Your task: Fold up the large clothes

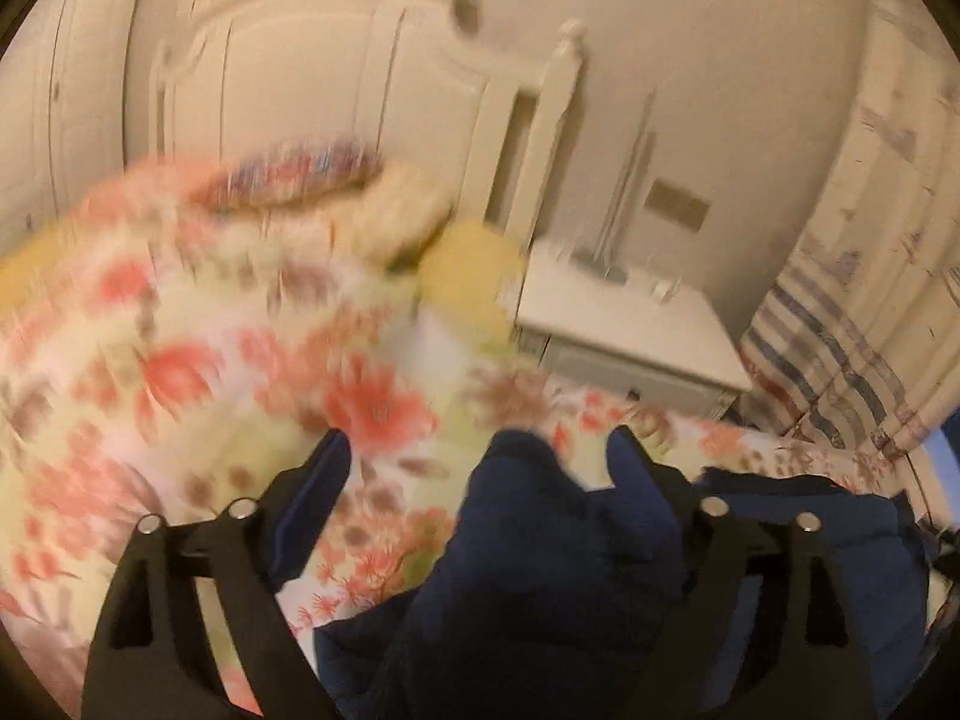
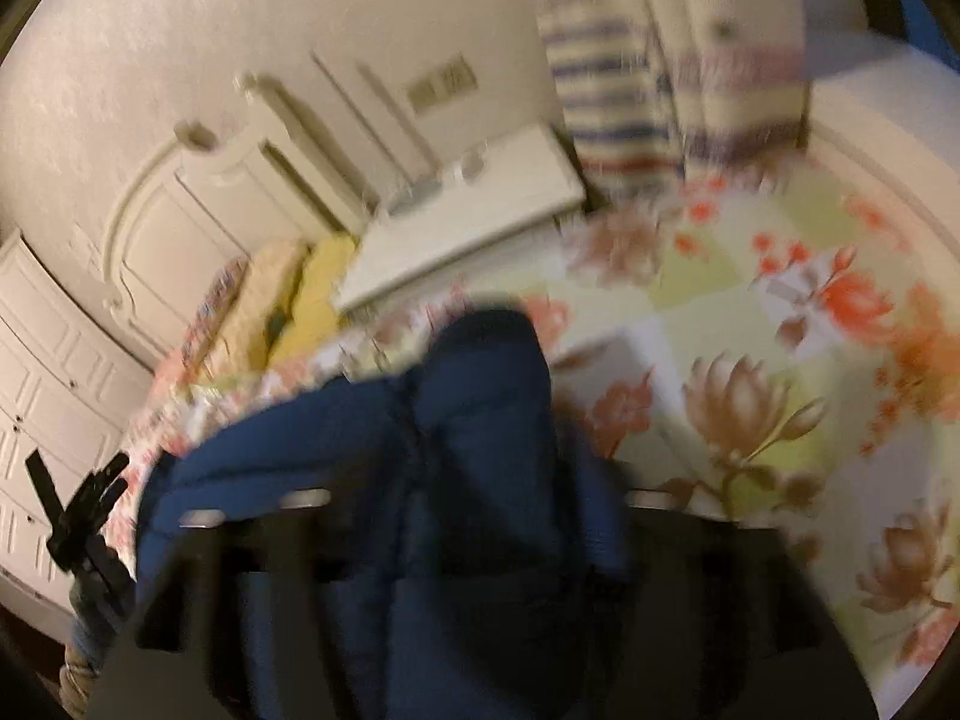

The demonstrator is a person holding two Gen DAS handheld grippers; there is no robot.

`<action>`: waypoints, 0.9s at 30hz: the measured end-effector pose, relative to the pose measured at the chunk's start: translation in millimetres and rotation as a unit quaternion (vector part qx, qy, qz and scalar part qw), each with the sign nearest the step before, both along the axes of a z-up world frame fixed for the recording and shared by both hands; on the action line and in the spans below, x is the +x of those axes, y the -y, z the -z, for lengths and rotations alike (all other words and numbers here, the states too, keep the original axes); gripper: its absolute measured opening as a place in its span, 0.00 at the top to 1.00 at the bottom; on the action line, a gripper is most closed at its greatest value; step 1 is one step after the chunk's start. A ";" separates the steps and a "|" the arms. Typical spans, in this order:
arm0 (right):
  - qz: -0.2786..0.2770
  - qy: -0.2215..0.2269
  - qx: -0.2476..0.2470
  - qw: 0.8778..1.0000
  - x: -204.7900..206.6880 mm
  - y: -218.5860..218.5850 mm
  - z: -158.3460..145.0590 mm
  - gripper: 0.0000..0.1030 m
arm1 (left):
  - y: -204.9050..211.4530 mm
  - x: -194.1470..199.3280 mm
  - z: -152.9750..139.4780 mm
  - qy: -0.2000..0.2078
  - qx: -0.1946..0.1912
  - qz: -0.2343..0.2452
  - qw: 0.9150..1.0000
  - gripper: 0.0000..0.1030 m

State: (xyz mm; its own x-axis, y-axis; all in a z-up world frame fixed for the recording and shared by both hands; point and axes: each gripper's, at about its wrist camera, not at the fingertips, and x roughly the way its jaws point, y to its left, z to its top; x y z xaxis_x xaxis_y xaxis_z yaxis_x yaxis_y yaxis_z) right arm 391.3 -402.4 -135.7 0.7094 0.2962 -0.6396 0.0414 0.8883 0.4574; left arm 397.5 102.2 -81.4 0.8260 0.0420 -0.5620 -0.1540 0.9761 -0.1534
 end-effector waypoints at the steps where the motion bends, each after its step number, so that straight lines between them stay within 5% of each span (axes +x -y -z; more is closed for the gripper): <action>1: -0.001 0.023 0.007 1.000 -8.4 1.5 -10.3 0.04 | 4.9 -4.1 -6.7 0.009 0.020 -0.004 1.000 0.15; 3: -0.011 0.027 0.007 1.000 -17.9 4.8 -20.8 0.04 | 9.3 -15.5 -16.8 0.029 0.050 0.017 0.998 0.14; 5: -0.030 -0.009 -0.003 0.999 -29.1 9.8 -19.8 0.04 | 1.1 -14.6 -10.3 -0.033 0.044 0.061 0.997 0.15; 7: -0.056 -0.037 -0.004 0.998 -57.5 17.6 -11.4 0.04 | -20.3 -27.3 0.7 -0.093 -0.011 0.102 0.990 0.22; 9: -0.078 -0.038 -0.003 0.996 -92.2 23.7 -1.5 0.04 | -53.0 -66.9 12.6 -0.105 -0.079 0.127 0.983 0.20; 15: -0.146 -0.028 0.033 0.988 -201.2 17.2 35.7 0.04 | -100.2 -168.9 55.5 -0.125 -0.171 0.147 0.966 0.15; 19: -0.143 -0.012 0.007 0.990 -212.8 -6.5 41.3 0.04 | -91.4 -186.1 77.5 -0.133 -0.189 0.150 0.961 0.09; 20: -0.138 -0.010 0.014 0.990 -209.6 -6.9 40.7 0.04 | -85.0 -185.6 74.8 -0.116 -0.183 0.149 0.965 0.09; 23: -0.122 0.001 0.052 0.991 -191.2 -2.3 43.3 0.07 | -60.9 -164.3 78.7 -0.121 -0.204 0.171 0.956 0.02; 25: -0.115 -0.005 0.064 0.991 -185.6 -1.9 48.4 0.22 | -39.4 -156.4 74.9 -0.126 -0.161 0.162 0.965 0.04; 27: -0.122 0.018 0.043 0.991 -197.4 -5.8 40.9 0.38 | -25.7 -159.3 69.9 -0.126 -0.141 0.162 0.969 0.24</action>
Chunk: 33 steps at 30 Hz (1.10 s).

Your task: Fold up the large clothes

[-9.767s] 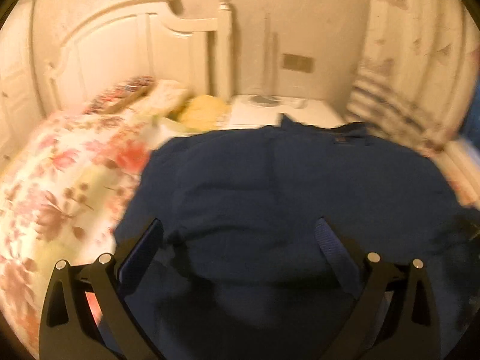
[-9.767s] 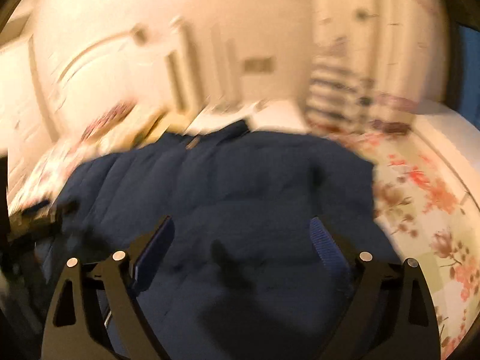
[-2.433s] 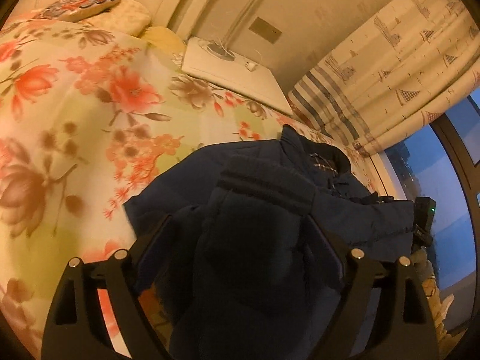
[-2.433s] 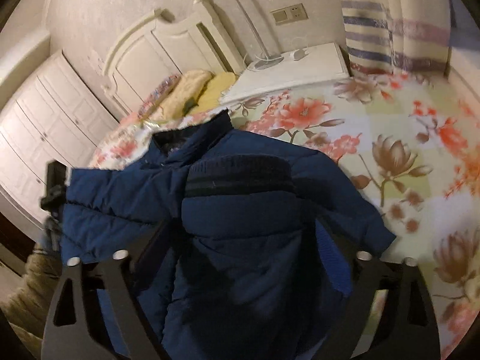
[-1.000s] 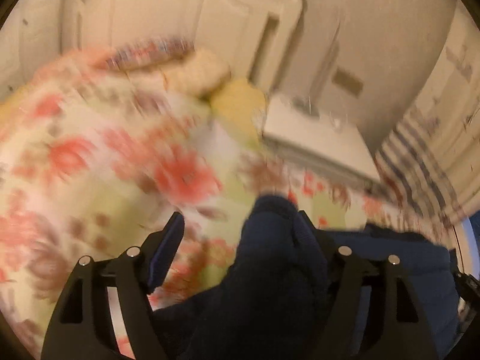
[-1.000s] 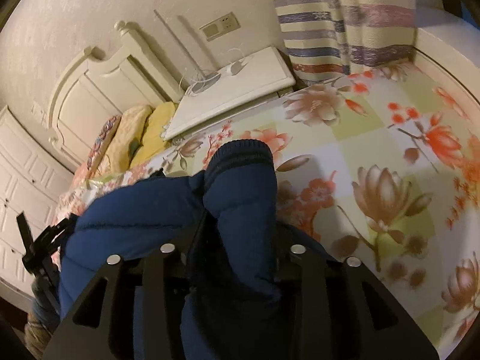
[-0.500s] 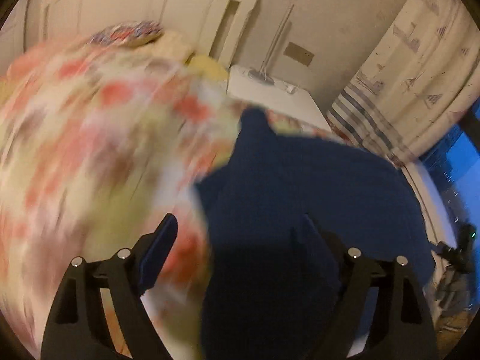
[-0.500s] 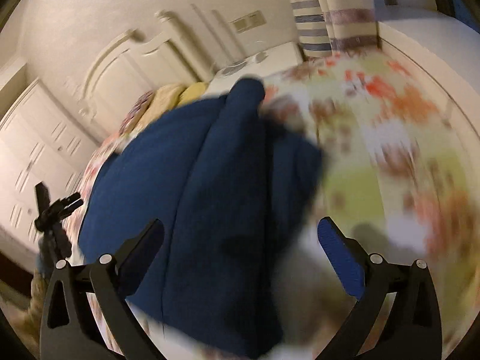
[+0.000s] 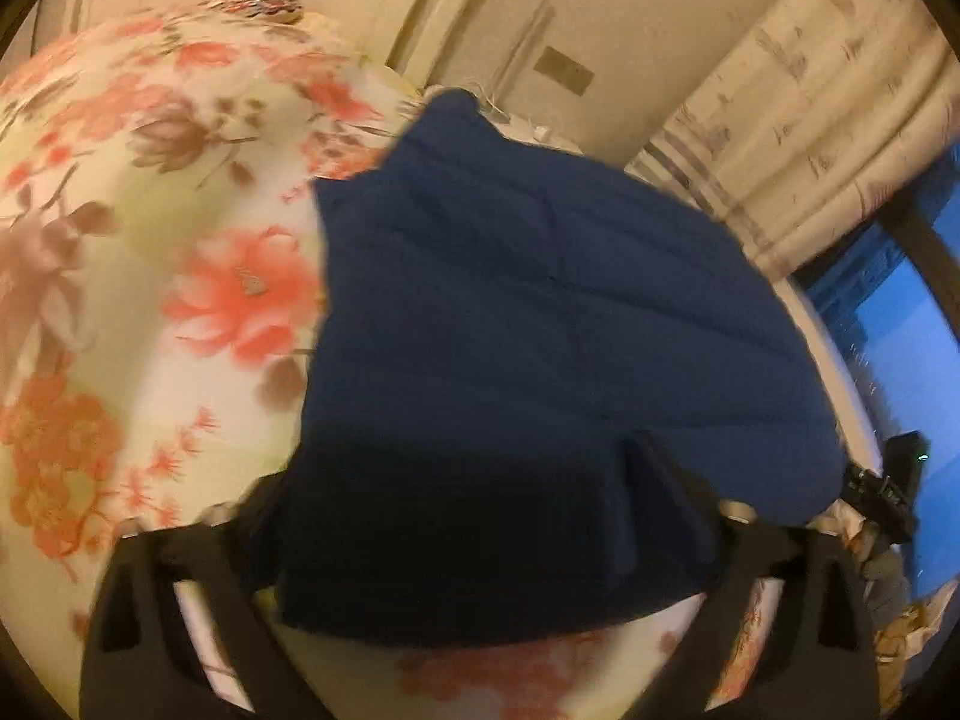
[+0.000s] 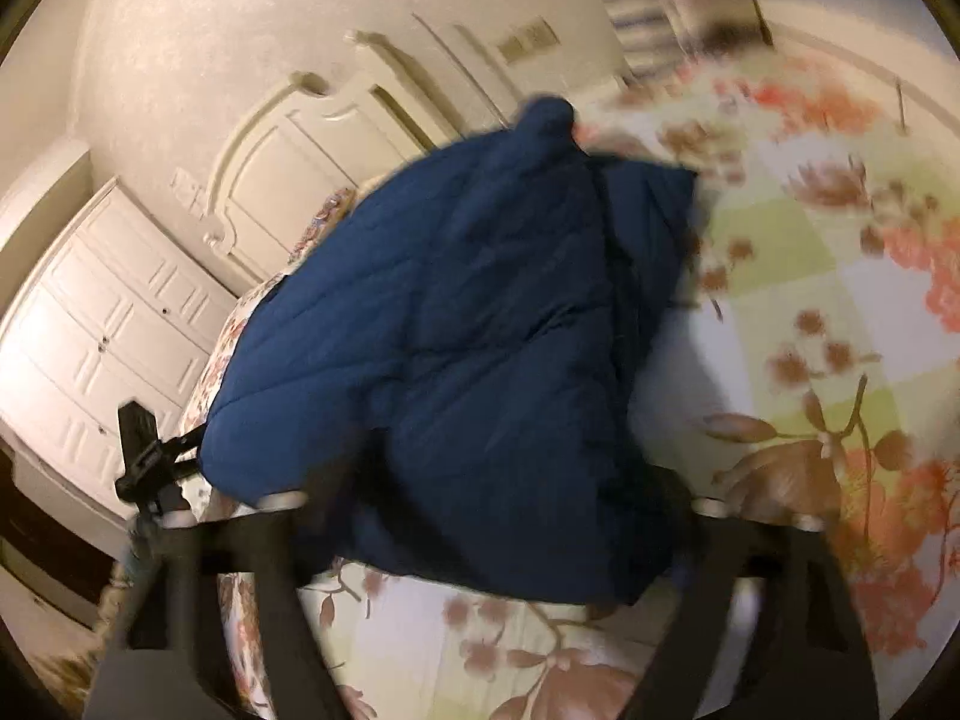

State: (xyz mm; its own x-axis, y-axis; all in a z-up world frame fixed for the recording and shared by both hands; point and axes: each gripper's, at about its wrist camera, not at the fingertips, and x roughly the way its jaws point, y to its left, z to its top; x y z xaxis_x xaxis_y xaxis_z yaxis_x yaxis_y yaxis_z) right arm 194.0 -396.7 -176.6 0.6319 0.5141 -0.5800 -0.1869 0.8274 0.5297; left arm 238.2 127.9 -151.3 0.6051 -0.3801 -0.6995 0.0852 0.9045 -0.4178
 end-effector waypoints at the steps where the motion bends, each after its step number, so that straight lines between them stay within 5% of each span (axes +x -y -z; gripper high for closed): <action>1: 0.002 0.015 -0.029 0.999 -9.3 -6.3 -6.2 0.52 | 2.1 -8.3 -6.2 0.014 0.010 -0.003 1.000 0.46; 3: 0.009 0.027 -0.056 0.998 -21.8 -11.7 -15.0 0.60 | -0.2 -26.6 -20.4 0.039 0.019 0.000 0.999 0.69; 4: 0.012 0.036 -0.061 0.997 -31.5 -12.7 -21.7 0.61 | -6.8 -39.9 -29.0 0.046 -0.007 0.009 0.999 0.72; 11: -0.026 0.048 -0.051 0.997 -116.3 -18.7 -32.2 0.62 | -10.1 -150.1 -44.1 0.046 0.002 0.024 0.999 0.72; 14: -0.038 0.041 -0.038 0.998 -153.6 -18.2 -23.9 0.60 | -20.6 -178.6 -28.4 0.039 -0.004 0.018 0.999 0.66; 16: -0.030 0.038 -0.059 0.997 -172.1 -19.2 -21.3 0.55 | -29.8 -189.6 -23.1 0.042 -0.007 -0.003 0.999 0.47; 19: 0.022 0.045 -0.066 0.997 -180.2 -1.7 -37.5 0.17 | -56.5 -198.5 -49.0 0.093 0.000 -0.102 0.990 0.30; 21: 0.078 0.079 -0.077 0.991 -184.3 9.7 -64.7 0.11 | -71.7 -208.0 -81.1 0.147 -0.007 -0.167 0.975 0.23; 23: 0.099 0.124 -0.101 0.982 -179.8 5.3 -94.9 0.11 | -68.0 -198.8 -112.7 0.173 -0.009 -0.167 0.971 0.18; 27: 0.065 0.192 -0.144 0.969 -126.6 -60.6 -144.5 0.06 | -9.8 -137.6 -155.5 0.173 0.022 -0.116 0.978 0.02; 33: -0.006 0.144 -0.239 0.960 6.7 -196.7 -150.3 0.11 | 97.6 -19.5 -151.7 0.133 0.162 -0.044 0.977 0.02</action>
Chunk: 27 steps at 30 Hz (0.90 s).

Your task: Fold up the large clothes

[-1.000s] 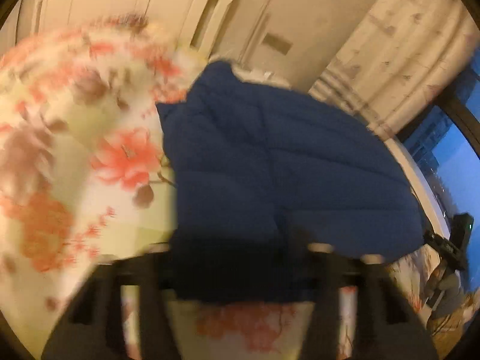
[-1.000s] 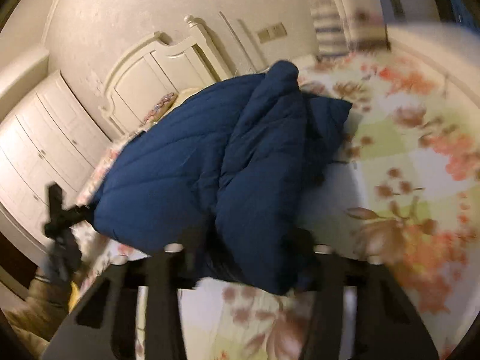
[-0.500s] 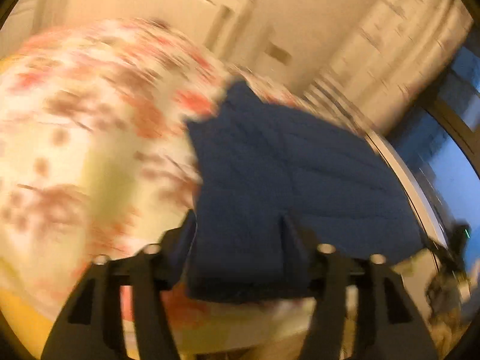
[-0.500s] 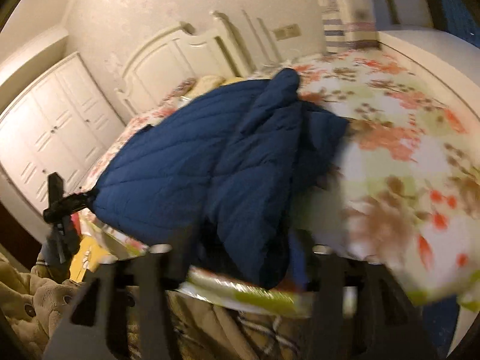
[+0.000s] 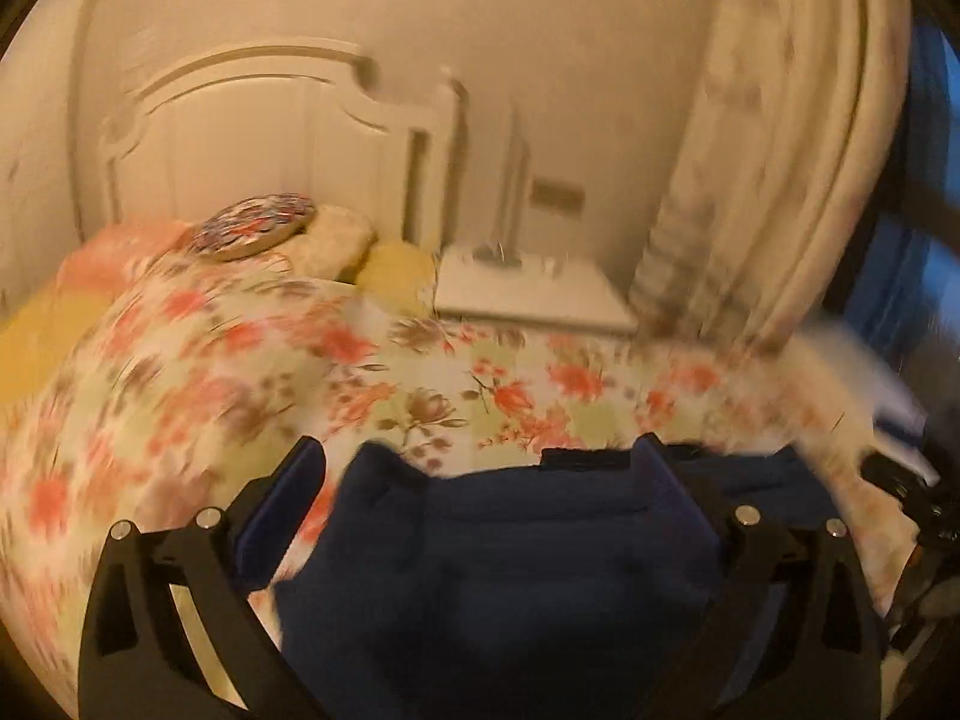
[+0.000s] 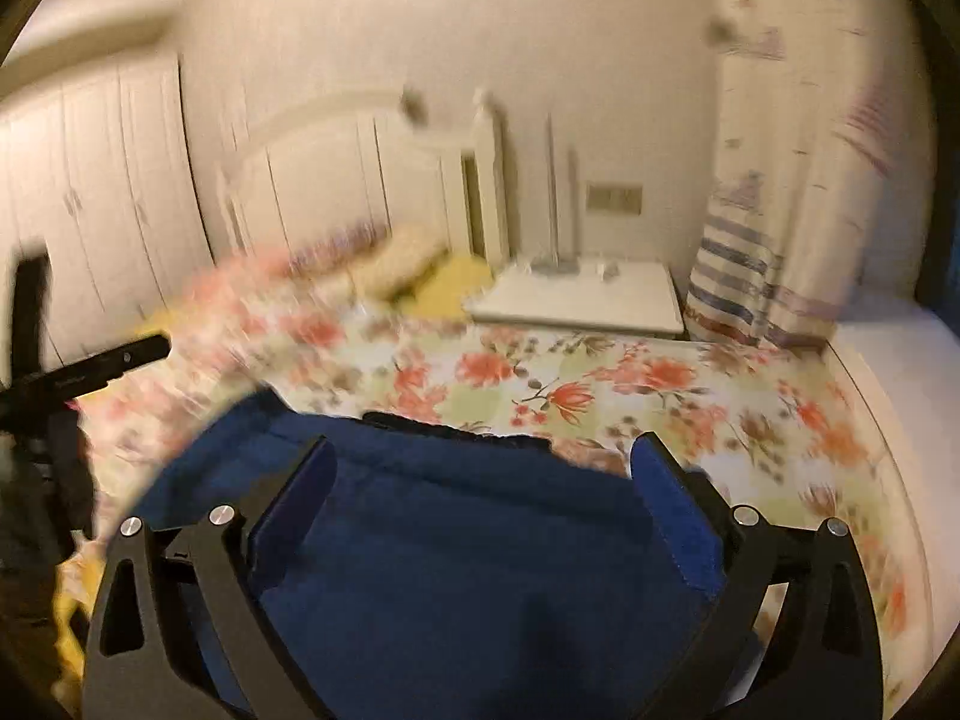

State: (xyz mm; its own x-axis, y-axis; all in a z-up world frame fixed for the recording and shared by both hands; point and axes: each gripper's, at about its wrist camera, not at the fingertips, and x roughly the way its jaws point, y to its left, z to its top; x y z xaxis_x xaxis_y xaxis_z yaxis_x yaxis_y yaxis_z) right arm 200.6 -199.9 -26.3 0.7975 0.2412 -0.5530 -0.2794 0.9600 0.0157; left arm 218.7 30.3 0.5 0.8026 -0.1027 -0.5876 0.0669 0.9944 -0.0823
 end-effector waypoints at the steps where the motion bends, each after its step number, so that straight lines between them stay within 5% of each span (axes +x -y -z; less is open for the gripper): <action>1: 0.004 -0.009 -0.016 1.000 12.6 -13.6 4.9 0.15 | 8.4 13.6 6.5 -0.010 0.014 -0.003 1.000 0.02; 4: 0.008 -0.067 -0.054 0.996 69.8 -49.8 38.7 0.16 | 29.4 61.1 39.1 -0.053 0.048 -0.025 0.997 0.02; 9: -0.001 -0.152 -0.122 0.981 86.6 -63.6 124.7 0.13 | 59.6 97.0 123.2 -0.157 0.061 0.020 0.986 0.02; 13: 0.004 -0.147 -0.113 0.983 88.5 -58.7 132.2 0.10 | 65.5 102.2 143.2 -0.156 0.094 0.008 0.983 0.02; 20: 0.001 -0.136 -0.110 0.985 84.0 -59.1 123.5 0.11 | 62.3 101.2 146.6 -0.153 0.086 0.009 0.984 0.02; 24: 0.062 -0.084 -0.120 0.987 65.9 -29.1 89.5 0.09 | 64.3 100.5 145.4 -0.149 0.089 0.008 0.985 0.02; 27: 0.110 -0.111 -0.139 0.978 72.7 12.3 101.1 0.07 | 64.5 100.5 145.3 -0.147 0.093 0.008 0.985 0.02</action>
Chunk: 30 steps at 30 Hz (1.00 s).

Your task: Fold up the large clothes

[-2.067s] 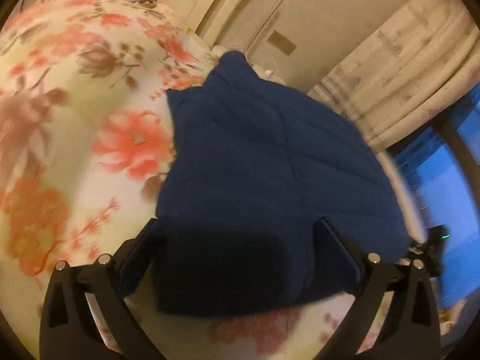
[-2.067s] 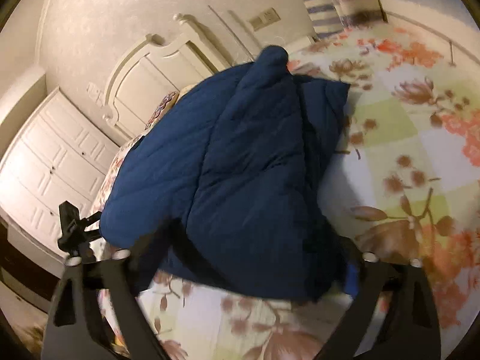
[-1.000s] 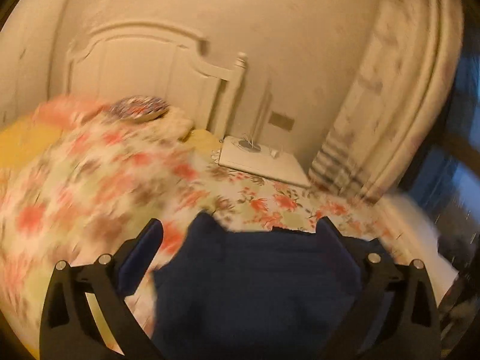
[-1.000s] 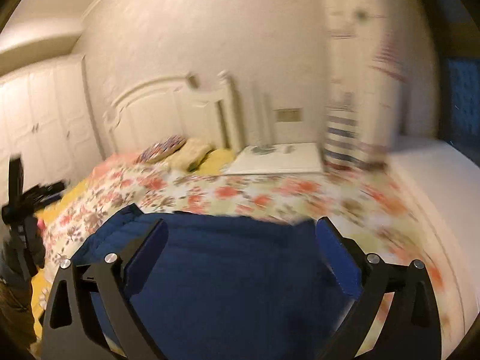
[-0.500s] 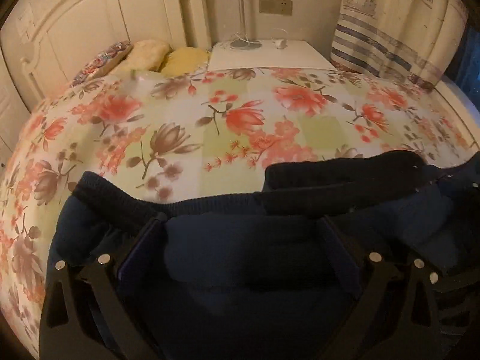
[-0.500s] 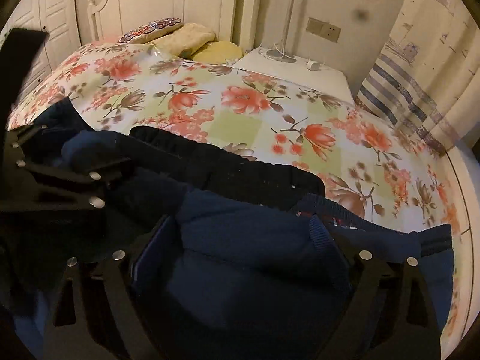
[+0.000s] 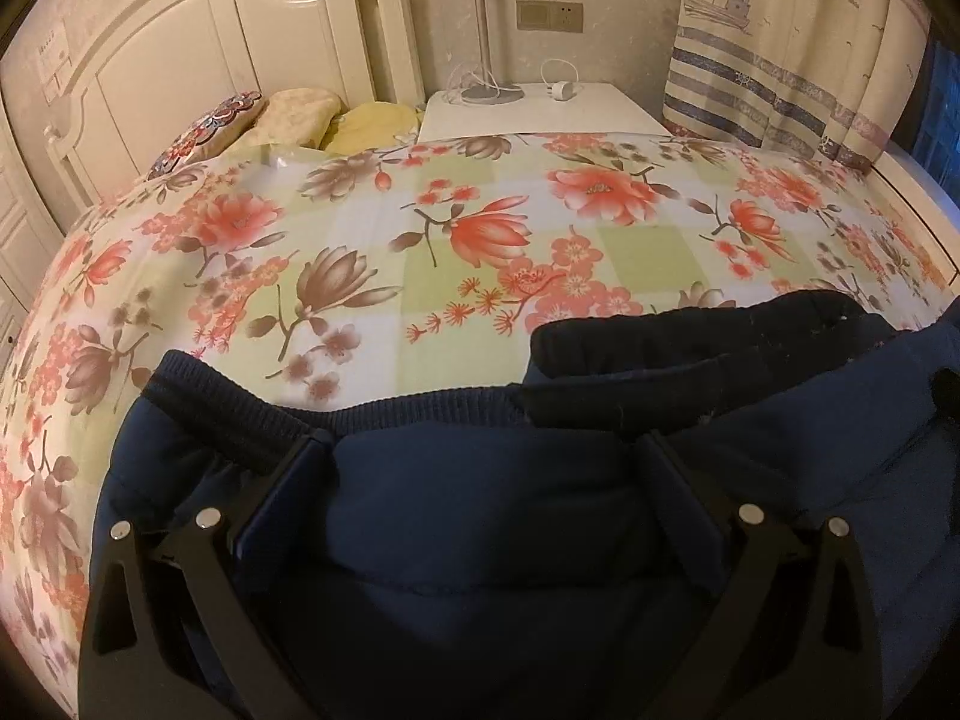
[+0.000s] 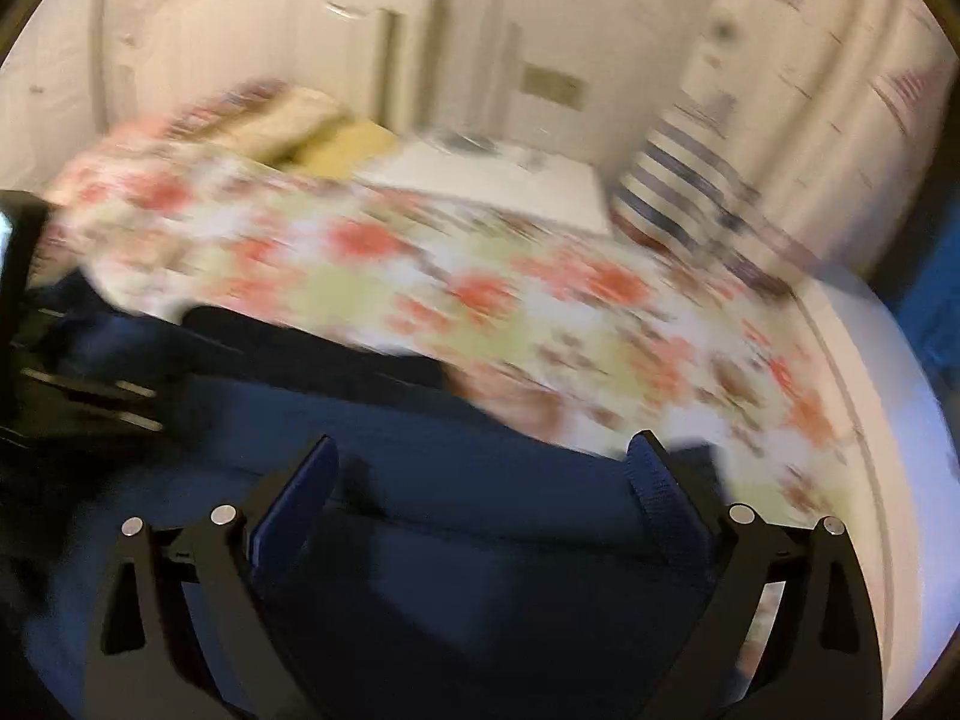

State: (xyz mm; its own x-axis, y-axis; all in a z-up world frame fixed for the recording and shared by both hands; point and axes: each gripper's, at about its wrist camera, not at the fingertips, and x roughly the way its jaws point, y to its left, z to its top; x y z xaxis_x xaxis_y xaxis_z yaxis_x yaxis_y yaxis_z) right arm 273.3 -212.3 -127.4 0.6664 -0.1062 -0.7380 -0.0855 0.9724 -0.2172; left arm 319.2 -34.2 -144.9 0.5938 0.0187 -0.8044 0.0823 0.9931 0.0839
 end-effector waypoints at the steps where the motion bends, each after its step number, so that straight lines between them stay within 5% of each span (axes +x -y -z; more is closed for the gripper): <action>1: 0.006 -0.026 0.027 0.999 6.9 17.2 12.0 0.06 | -0.3 0.2 -0.1 0.000 -0.001 0.000 1.000 0.02; 3: 0.013 -0.057 0.114 0.992 16.0 42.4 24.1 0.06 | -0.5 0.5 -0.3 0.000 -0.002 0.000 1.000 0.02; 5: 0.008 -0.062 0.114 0.991 18.7 43.8 21.3 0.07 | 0.0 0.1 0.0 0.000 0.000 0.000 1.000 0.02; 8: 0.038 -0.011 0.073 0.997 9.9 52.8 4.1 0.07 | -0.6 0.2 0.0 0.000 -0.002 0.000 1.000 0.02; 13: 0.050 -0.051 0.156 0.985 13.1 84.3 32.9 0.04 | -0.8 -0.9 -5.1 -0.001 -0.006 0.007 1.000 0.02; 19: 0.051 -0.044 0.136 0.988 13.0 79.7 35.7 0.04 | -45.7 -11.9 -49.1 0.047 -0.012 -0.023 0.999 0.03; 22: 0.052 -0.040 0.137 0.988 12.1 80.0 36.0 0.04 | -92.3 4.6 -20.6 -0.019 -0.016 -0.057 0.998 0.06; 25: 0.052 -0.038 0.137 0.988 11.6 78.8 35.8 0.04 | -120.7 11.1 2.8 -0.059 -0.100 -0.074 0.991 0.08; 30: 0.077 -0.035 0.123 0.989 7.6 80.4 25.4 0.05 | -112.9 11.7 -4.9 -0.032 -0.052 -0.080 0.995 0.07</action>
State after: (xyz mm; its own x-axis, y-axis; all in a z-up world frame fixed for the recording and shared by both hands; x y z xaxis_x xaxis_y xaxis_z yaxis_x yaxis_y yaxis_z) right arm 280.9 -292.7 -152.8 0.6024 -0.0143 -0.7981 0.0622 0.9976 0.0291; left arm 330.9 78.7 -140.0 0.5378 0.0236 -0.8428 -0.0749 0.9970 -0.0199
